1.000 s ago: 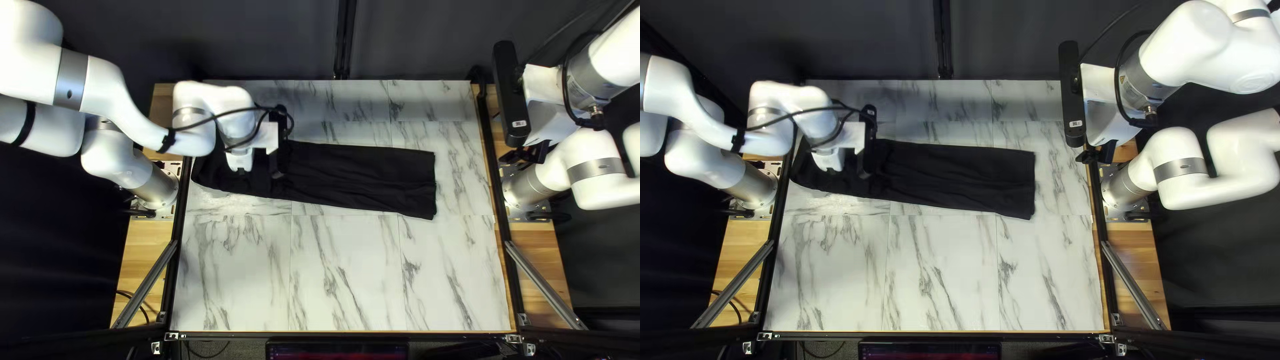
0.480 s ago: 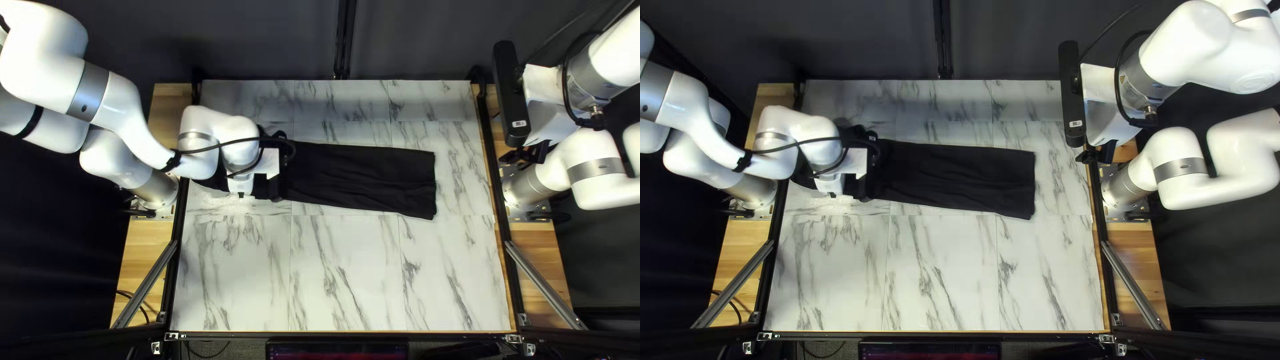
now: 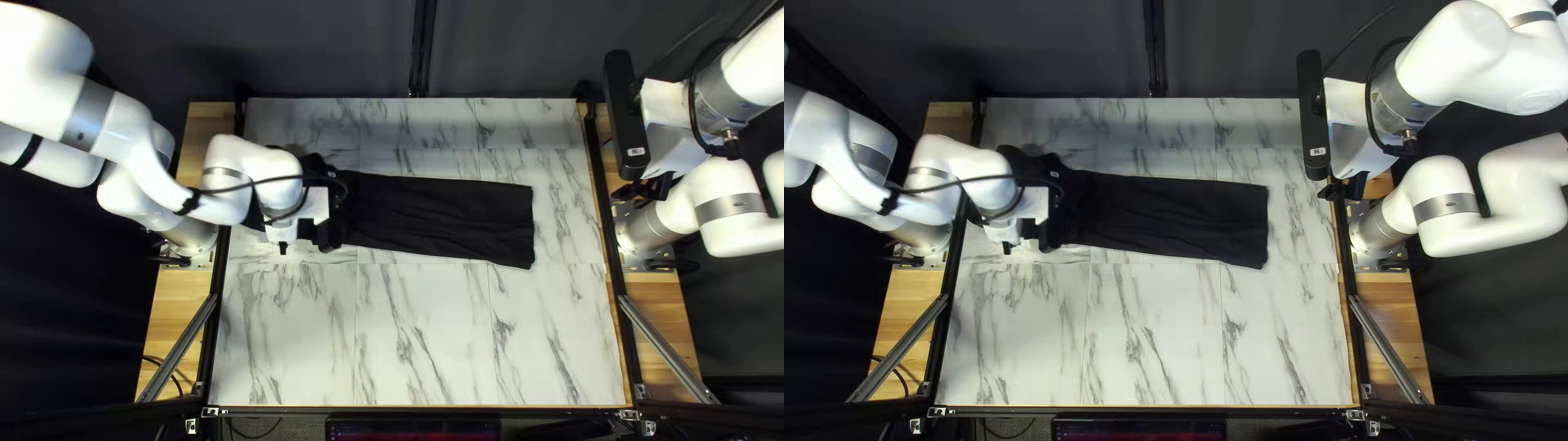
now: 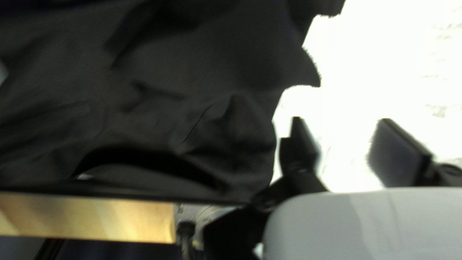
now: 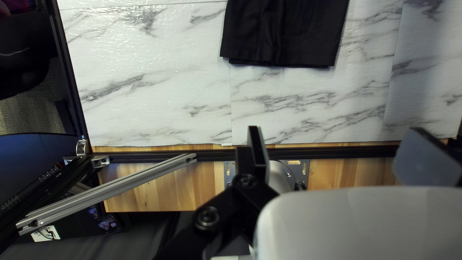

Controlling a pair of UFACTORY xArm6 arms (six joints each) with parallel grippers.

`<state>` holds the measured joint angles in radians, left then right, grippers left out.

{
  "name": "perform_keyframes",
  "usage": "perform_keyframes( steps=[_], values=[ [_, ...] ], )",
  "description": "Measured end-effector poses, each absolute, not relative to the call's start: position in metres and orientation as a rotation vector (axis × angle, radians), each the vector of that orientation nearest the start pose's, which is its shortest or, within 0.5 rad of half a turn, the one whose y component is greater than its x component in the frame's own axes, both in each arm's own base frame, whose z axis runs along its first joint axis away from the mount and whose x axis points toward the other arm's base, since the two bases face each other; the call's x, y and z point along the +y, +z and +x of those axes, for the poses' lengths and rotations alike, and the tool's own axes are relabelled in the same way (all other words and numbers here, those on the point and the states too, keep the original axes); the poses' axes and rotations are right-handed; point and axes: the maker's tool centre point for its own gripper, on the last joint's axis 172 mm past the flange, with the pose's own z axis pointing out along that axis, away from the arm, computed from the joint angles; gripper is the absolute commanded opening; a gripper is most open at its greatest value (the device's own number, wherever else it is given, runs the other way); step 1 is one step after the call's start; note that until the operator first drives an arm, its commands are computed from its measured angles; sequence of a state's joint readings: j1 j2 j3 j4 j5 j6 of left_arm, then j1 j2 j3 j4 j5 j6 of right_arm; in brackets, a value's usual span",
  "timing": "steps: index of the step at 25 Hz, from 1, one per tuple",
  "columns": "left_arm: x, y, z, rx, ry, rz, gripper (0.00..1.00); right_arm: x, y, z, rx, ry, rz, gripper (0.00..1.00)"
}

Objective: Fold t-shirt

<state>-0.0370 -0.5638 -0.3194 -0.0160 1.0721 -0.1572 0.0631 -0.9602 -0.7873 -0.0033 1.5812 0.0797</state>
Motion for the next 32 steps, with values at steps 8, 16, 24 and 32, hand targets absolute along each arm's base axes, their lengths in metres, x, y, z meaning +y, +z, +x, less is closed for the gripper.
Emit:
perform_keyframes(
  steps=[8, 16, 24, 32],
  values=[
    [0.063, 0.106, 0.227, -0.173, 0.355, -3.039, 1.00, 0.014, 0.358, 0.240, 0.026, -0.260, -3.122, 1.00],
    [0.092, 0.086, 0.234, -0.085, 0.374, -3.047, 1.00, 0.014, 0.358, 0.240, 0.026, -0.260, -3.122, 1.00],
    [0.097, 0.055, 0.222, -0.103, 0.407, -3.098, 0.57, 0.014, 0.358, 0.240, 0.026, -0.260, -3.122, 1.00],
    [0.094, 0.050, 0.222, -0.132, 0.412, -3.118, 0.06, 0.014, 0.358, 0.240, 0.026, -0.260, -3.122, 1.00]
  ],
)
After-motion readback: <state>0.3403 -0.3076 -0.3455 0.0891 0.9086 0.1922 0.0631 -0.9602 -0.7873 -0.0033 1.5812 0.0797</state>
